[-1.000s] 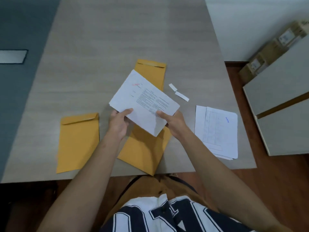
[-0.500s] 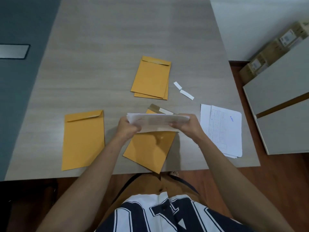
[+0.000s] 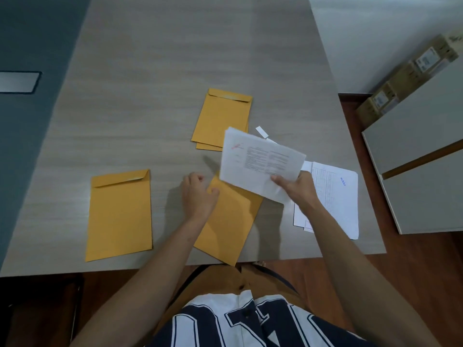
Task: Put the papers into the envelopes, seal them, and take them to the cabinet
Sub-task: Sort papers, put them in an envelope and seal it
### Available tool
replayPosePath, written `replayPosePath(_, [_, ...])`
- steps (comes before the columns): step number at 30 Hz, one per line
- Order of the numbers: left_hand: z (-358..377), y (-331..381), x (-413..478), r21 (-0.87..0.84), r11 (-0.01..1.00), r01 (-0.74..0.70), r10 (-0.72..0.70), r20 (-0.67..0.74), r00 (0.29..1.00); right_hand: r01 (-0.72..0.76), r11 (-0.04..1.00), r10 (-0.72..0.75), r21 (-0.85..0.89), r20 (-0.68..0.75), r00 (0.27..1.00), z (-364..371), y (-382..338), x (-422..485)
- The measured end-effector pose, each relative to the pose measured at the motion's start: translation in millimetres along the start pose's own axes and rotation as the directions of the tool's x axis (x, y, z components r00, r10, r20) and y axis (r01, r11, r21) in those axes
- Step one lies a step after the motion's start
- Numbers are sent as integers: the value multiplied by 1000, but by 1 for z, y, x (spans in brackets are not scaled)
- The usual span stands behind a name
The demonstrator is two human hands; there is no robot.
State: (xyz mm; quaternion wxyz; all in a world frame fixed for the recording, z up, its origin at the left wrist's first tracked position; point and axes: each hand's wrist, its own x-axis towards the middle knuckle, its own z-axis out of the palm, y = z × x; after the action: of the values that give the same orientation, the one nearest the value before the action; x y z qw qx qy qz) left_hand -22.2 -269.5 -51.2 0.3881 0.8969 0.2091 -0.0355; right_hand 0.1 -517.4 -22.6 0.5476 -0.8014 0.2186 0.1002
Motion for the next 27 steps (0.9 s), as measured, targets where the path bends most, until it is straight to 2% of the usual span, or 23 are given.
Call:
replayPosePath(2, [15,4,-5,145,982,-121,98,156,983,2,999,-3,-39,-28,1000,-16,-3,10])
replayPosePath(4, [26,2,-5,324,919,-226,136,278,951,5,994,-9,-111,-37,999,-30,-5,18])
replayPosePath(7, [28,0,2,520,790,-325,155,343,926,39,965,-47,-261,-25,999,-45,-11,24])
replayPosePath(11, [17,3,21,621,676,-397,118,440,890,67,916,-80,-397,-16,997,-52,-19,27])
replayPosePath(15, [13,10,34,688,511,-515,131,530,838,138,885,-146,-445,16,989,-52,-27,25])
replayPosePath(17, [14,17,36,710,461,-533,124,543,831,156,873,-156,-461,38,987,-51,-30,24])
replayPosePath(21, [18,24,38,714,445,-540,121,549,827,182,851,-146,-493,111,983,-48,-33,24])
replayPosePath(27, [15,25,40,703,420,-574,168,561,810,173,831,-53,-528,236,970,-48,-35,33])
